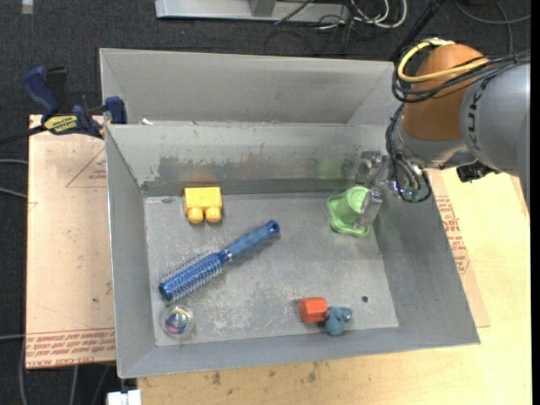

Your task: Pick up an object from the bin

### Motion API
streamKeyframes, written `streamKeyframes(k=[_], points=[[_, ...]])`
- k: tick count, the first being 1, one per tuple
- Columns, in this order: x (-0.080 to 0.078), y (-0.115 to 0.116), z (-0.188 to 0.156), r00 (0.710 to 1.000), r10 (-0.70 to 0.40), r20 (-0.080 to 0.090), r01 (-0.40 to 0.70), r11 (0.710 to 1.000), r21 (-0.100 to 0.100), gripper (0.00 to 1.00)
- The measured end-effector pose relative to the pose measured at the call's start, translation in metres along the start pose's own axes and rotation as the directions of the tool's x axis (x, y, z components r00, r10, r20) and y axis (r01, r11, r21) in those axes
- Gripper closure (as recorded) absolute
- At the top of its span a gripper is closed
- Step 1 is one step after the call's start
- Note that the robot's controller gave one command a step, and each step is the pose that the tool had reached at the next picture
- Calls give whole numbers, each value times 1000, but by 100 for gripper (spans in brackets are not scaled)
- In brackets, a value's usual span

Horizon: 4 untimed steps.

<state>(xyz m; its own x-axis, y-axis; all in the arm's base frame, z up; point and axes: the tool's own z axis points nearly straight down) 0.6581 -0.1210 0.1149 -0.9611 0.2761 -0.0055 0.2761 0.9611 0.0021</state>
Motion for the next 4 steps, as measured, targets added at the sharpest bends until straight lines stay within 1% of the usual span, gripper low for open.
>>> streamKeyframes(k=[1,2,3,4], points=[[6,1,46,992,129,-6,-129,992,1,0],[6,1,45,992,126,-5,-126,992,2,0],[4,1,42,992,126,0,-126,992,1,100],[2,2,13,992,124,1,-124,992,1,100]])
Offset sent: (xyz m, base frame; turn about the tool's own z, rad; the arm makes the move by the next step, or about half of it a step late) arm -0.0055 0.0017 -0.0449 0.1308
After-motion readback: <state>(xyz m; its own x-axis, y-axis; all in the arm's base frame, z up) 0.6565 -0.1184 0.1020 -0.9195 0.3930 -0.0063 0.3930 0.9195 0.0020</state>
